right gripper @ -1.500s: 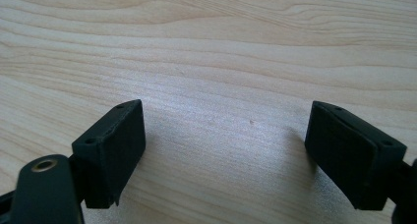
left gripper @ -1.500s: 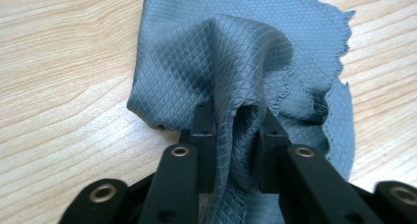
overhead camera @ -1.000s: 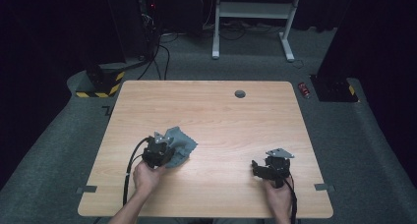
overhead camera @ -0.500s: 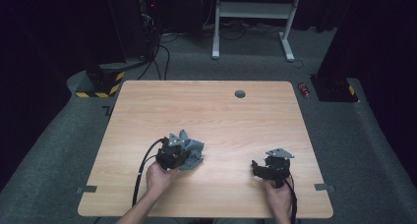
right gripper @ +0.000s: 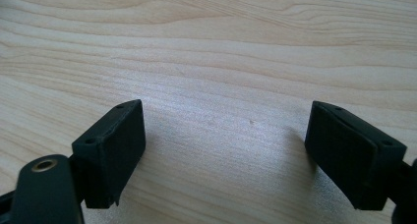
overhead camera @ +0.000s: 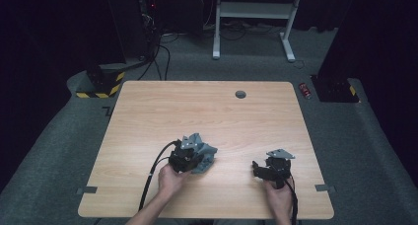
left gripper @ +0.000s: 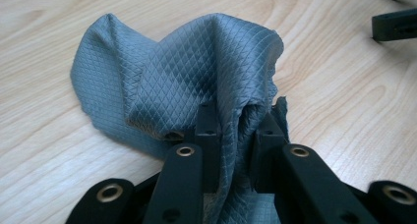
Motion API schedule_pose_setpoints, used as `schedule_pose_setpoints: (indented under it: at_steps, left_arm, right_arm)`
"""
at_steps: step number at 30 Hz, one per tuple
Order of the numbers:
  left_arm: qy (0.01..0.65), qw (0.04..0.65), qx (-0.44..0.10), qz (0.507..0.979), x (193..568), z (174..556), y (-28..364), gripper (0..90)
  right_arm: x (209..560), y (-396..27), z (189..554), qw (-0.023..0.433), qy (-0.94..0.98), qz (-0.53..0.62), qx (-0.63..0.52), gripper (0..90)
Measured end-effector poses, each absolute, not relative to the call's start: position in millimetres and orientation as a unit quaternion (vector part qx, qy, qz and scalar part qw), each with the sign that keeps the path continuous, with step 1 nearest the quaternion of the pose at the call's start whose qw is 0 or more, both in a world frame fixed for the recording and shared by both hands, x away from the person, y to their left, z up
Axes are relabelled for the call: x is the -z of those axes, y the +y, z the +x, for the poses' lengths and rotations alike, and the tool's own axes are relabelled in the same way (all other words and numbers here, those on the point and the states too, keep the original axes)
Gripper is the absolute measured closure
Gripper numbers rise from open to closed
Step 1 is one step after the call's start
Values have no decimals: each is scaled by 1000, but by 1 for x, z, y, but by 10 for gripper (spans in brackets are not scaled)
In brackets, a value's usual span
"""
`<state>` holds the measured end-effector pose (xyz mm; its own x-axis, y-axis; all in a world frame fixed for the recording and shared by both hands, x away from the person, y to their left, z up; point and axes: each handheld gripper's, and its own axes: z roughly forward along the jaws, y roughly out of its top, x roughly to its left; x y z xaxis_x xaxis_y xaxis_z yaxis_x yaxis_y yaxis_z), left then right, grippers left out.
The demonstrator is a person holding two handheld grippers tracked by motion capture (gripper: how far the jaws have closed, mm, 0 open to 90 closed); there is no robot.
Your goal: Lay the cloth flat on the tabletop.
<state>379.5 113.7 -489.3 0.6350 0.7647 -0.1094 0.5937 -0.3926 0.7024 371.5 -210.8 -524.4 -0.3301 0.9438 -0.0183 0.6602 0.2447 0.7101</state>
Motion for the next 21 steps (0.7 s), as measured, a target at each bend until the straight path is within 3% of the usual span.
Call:
schedule_pose_setpoints:
  at_steps: [7, 15, 21]
  left_arm:
    - [412, 355, -120, 831, 496, 383, 110, 738]
    - [399, 335, -139, 843, 502, 374, 105, 456]
    - [407, 345, -138, 835, 510, 361, 114, 383]
  right_arm:
    - [524, -211, 372, 229, 755, 531, -309, 149]
    - [524, -211, 372, 230, 755, 530, -310, 153]
    - [524, -211, 372, 230, 755, 530, -310, 154]
